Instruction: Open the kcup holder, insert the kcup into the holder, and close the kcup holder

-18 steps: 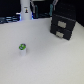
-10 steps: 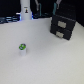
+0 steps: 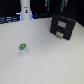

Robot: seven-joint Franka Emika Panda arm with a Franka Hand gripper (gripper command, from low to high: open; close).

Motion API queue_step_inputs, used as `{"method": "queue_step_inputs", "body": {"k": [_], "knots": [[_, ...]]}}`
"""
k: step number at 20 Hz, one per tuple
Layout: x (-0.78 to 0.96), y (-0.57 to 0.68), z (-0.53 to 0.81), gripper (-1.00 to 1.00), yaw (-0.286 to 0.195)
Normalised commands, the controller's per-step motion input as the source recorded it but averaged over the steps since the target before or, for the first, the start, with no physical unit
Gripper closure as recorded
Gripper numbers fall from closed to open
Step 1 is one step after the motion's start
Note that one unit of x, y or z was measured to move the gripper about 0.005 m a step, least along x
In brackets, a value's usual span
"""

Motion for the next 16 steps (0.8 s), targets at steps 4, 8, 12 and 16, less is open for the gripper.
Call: {"method": "queue_step_inputs", "body": {"k": [4, 8, 12, 16], "knots": [[-0.26, 0.69, -0.06, -1.0, -0.182], [-0.23, 0.68, -0.18, -1.0, -0.191], [-0.25, 0.66, -0.23, -1.0, -0.188], [-0.24, 0.57, -0.32, -1.0, -0.177]]}}
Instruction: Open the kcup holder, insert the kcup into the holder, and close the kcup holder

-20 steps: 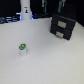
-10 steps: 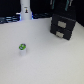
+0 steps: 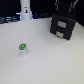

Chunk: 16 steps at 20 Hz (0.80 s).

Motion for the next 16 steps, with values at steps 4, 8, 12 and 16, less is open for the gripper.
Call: {"method": "queue_step_inputs", "body": {"k": [4, 8, 12, 16], "knots": [[-0.25, 0.42, -0.38, -1.0, -0.154], [-0.27, 0.07, -0.39, -1.0, -0.063], [-0.28, 0.01, -0.37, -1.0, -0.01], [-0.35, 0.01, -0.35, -1.0, 0.002]]}}
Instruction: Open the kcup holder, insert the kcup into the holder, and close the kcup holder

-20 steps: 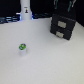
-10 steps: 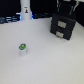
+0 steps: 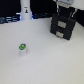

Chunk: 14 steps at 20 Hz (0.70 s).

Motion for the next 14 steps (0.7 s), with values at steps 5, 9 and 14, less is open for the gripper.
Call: {"method": "queue_step_inputs", "body": {"k": [5, 9, 14], "knots": [[-0.39, 0.09, -0.38, -1.0, 0.008], [-0.45, 0.02, -0.46, -1.0, -0.016], [-0.34, -0.01, -0.53, -1.0, -0.045]]}}
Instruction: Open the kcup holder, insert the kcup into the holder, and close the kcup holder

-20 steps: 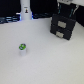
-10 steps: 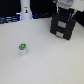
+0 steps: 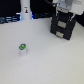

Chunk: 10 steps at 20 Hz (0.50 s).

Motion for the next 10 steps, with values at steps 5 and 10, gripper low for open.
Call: {"method": "queue_step_inputs", "body": {"k": [5, 10], "knots": [[-0.28, -0.01, -0.37, -1.0, -0.036], [-0.07, 0.01, -0.03, 1.0, -0.008]]}}
